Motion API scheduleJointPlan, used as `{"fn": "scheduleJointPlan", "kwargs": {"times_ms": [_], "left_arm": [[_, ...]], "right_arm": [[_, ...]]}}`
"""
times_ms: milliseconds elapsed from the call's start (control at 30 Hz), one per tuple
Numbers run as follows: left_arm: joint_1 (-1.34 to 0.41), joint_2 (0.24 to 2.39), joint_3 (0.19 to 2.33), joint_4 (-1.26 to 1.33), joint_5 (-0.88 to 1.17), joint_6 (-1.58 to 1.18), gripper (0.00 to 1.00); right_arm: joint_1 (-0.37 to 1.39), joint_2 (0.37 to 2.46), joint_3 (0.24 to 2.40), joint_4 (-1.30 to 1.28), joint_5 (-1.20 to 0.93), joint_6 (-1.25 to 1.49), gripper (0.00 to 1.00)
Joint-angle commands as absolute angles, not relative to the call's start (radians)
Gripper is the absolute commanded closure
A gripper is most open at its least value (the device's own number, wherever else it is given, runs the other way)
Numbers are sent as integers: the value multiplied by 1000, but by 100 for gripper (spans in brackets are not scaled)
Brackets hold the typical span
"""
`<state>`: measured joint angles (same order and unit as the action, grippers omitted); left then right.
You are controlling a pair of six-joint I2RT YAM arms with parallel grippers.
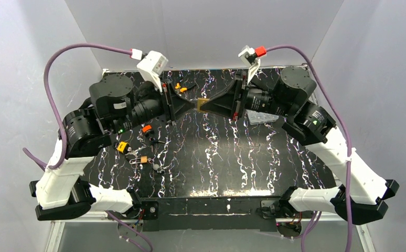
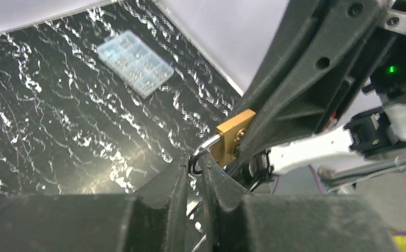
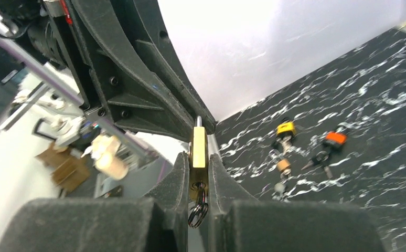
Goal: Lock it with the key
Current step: Lock the lock.
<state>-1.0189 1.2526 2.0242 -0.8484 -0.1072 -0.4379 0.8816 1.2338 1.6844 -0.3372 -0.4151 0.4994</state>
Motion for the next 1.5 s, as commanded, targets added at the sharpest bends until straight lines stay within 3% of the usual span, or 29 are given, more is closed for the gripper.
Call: {"fn": "scheduleJointPlan", "kwargs": {"times_ms": [0,133,267,667,867,1133,1233,1333,1467], "left_arm": [[-1114,1286,1998,-720,213,-399,83],[-1107,1240,1971,-729,204,-347,72],[-1098,1232,1976,-746,204,-322,71],[-1011,1236,1962,-718,267,-362,83],[-891,1211,1874,-611,409,-474,98],[-850,1202,1832,-592,432,-506,100],[-833,1185,1825,-595,395,-512,100],[-832,1173,1823,-588,399,-502,100],[-830,1176,1843,-601,423,-497,100]], "right_arm": [[835,1267,1502,-199,-587,591,99],[759,1185,1401,-55,-702,693,99],[703,1152,1354,44,-782,773,99],[663,1136,1294,201,-863,878,99],[660,1135,1285,215,-864,883,99],[639,1126,1283,176,-845,864,99],[613,1107,1253,185,-843,863,67],[574,1075,1204,216,-834,880,41],[513,1038,1138,318,-860,941,29]]}}
